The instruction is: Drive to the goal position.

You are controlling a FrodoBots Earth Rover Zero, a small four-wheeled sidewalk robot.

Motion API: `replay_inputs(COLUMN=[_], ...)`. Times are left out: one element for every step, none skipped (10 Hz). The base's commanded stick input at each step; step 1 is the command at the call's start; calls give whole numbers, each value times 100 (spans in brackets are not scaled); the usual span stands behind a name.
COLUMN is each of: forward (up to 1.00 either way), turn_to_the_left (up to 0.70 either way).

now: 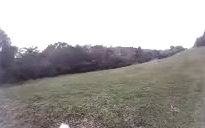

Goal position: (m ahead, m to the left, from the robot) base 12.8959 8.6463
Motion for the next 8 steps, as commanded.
replay_inputs(forward=[70,70,70,70,70,70,70,70], turn_to_the_left=[0,0,0,-6,-16,-25,-25,-26])
